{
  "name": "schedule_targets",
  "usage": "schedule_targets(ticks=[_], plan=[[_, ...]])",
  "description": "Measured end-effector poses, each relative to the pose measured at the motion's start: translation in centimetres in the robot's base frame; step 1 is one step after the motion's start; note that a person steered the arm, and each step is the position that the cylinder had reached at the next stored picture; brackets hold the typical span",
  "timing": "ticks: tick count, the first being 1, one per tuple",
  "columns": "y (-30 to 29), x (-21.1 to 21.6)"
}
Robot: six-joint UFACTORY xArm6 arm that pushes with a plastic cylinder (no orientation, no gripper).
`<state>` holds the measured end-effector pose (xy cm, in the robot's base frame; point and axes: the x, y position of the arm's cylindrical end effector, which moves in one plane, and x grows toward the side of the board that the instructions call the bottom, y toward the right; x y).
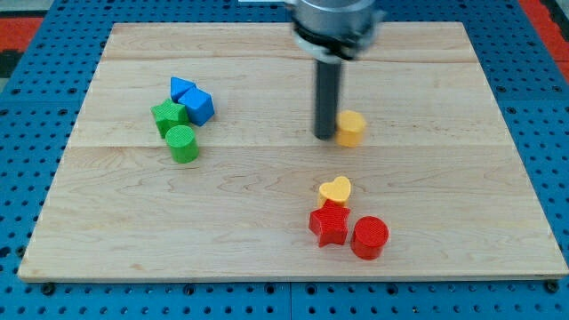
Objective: Push the yellow hexagon to the red circle
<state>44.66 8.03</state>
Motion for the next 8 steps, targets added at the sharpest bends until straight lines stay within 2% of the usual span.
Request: schedule_targets(ticks=[1, 2, 3, 4, 6, 7, 8], plan=[[1.9, 0.7], [-2.5, -2.1], [6.2, -4.7], [8.7, -1.0], [4.7, 8.0], [5.5, 7.4], [12.2, 10.1]])
